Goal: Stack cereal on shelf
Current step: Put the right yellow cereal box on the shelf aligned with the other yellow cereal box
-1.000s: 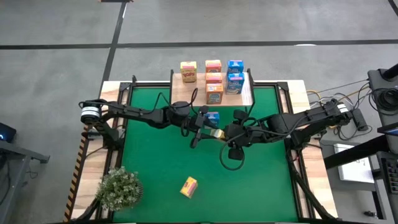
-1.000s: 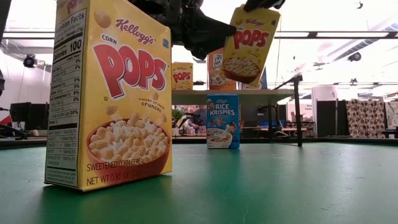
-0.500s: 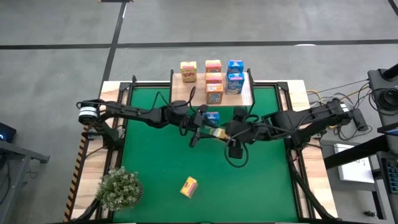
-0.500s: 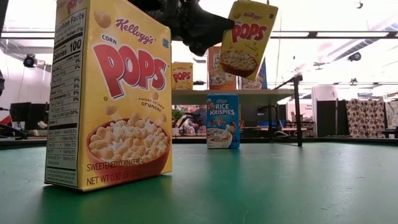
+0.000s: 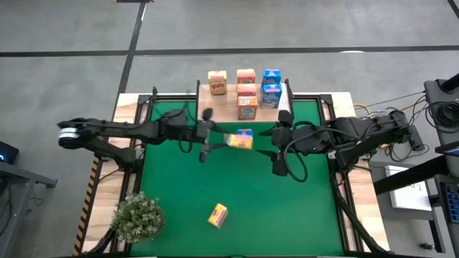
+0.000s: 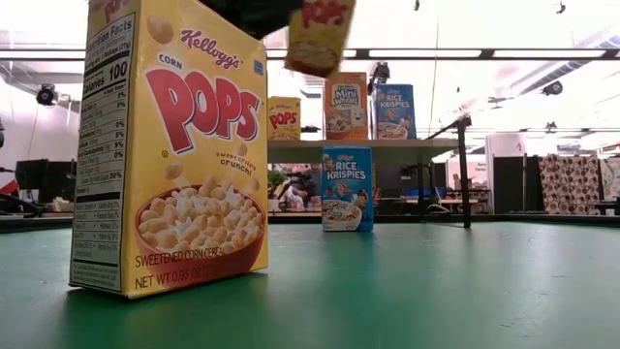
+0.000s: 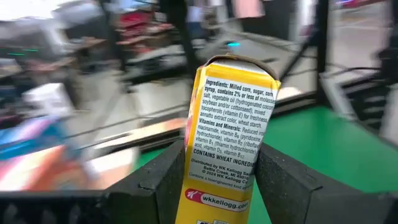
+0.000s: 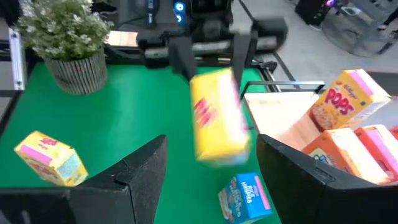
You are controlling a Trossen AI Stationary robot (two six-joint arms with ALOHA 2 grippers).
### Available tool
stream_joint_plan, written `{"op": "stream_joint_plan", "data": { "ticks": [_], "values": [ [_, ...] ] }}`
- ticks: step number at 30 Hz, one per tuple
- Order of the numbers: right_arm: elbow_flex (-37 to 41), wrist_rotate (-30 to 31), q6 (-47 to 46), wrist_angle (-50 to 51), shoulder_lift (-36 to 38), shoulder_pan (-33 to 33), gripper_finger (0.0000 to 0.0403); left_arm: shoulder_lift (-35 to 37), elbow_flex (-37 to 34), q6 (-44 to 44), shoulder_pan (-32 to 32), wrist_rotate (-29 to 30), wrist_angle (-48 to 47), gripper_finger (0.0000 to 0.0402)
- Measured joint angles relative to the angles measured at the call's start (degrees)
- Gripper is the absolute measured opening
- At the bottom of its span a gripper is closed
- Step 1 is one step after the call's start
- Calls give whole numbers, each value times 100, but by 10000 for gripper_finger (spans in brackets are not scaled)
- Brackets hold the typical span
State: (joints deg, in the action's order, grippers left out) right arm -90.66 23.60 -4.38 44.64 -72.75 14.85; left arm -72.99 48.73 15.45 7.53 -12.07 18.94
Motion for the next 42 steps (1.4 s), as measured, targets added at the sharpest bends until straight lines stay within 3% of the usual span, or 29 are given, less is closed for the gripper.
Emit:
{"op": "stream_joint_plan", "data": {
  "ticks": [6,9,11,14,19,29,42],
  "values": [
    [156,102,81,-9,-26,-2,235,928,-871,-56,298,1731,343,166],
    [278,200,98,-80,-26,0,235,1114,-1257,-258,528,2724,750,166],
    [311,214,98,-76,-26,-2,235,1123,-1436,-398,746,3033,947,166],
    [320,252,98,-86,-26,-1,235,999,-1532,-725,1115,2999,1117,166],
    [331,255,96,-92,-28,-2,235,558,-1570,-1255,1550,2371,1326,166],
    [333,256,69,-93,-28,-2,235,3,-1460,-1365,1562,2241,1754,176],
    [335,255,54,-34,-31,0,235,78,-1471,-1365,1555,2236,1554,227]
  ]
}}
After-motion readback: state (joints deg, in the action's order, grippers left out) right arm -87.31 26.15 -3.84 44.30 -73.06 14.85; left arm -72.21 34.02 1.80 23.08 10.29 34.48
